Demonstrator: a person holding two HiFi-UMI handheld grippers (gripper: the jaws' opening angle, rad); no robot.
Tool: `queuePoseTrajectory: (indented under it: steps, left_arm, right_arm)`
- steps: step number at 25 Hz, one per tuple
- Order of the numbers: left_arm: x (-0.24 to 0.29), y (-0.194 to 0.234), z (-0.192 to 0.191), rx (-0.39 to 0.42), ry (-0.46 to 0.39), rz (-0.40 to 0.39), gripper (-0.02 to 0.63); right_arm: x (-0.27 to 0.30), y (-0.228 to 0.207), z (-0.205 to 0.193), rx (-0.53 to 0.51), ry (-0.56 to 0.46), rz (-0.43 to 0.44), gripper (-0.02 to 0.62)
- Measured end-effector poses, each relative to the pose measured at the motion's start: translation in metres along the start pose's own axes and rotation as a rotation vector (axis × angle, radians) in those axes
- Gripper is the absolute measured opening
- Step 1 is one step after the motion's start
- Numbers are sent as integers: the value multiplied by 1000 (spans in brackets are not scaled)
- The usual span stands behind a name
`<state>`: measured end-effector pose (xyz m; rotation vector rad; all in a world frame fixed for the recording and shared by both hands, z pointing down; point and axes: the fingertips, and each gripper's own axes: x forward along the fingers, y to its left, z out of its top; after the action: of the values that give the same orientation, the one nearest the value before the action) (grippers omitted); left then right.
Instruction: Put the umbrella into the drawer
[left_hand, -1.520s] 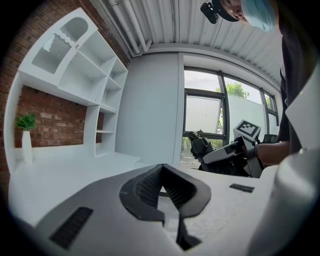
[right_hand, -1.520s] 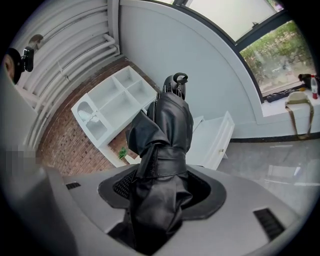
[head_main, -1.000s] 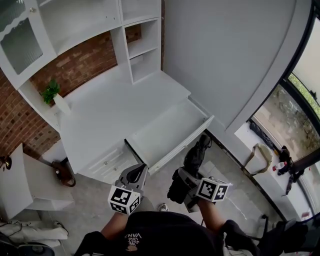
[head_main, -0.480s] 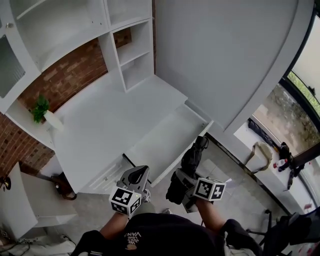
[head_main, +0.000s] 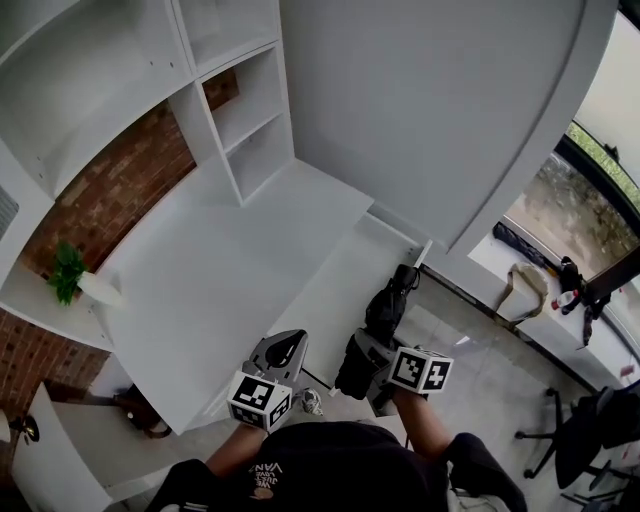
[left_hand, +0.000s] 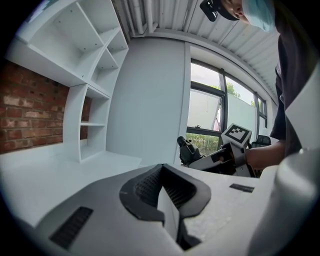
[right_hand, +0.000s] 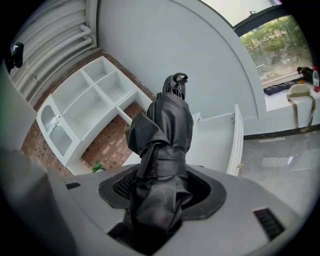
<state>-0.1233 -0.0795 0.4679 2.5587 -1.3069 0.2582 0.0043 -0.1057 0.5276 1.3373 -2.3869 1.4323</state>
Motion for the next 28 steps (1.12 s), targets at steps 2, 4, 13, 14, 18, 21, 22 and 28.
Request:
queuePoseTrajectory:
  steps: [2, 4, 13, 14, 18, 21, 22, 28]
  left_arm:
    - [2, 9, 1, 6, 7, -33, 6]
    - [5, 19, 1, 11, 9, -61, 6]
    - [32, 41, -3, -4, 24, -115, 6]
    - [36, 42, -2, -1, 24, -117, 6]
    - [56, 44, 6, 16, 12, -115, 6]
    - [72, 44, 13, 12, 5, -103, 6]
    - [79, 43, 15, 9, 5, -98, 6]
    - [118, 44, 8, -10, 30, -64, 6]
  right_arm:
    - [11, 1, 0, 16, -19, -24, 241]
    - [22, 2, 0, 28, -32, -43, 241]
    - [68, -18, 12, 47, -35, -102, 241]
    - [73, -23, 14, 45, -30, -107, 241]
    - [94, -45, 26, 47, -14, -121, 241]
    - [111, -66, 35, 52, 11, -131, 241]
    - [117, -74, 39, 52, 19, -139, 241]
    - [156, -135, 50, 12, 64, -228, 241]
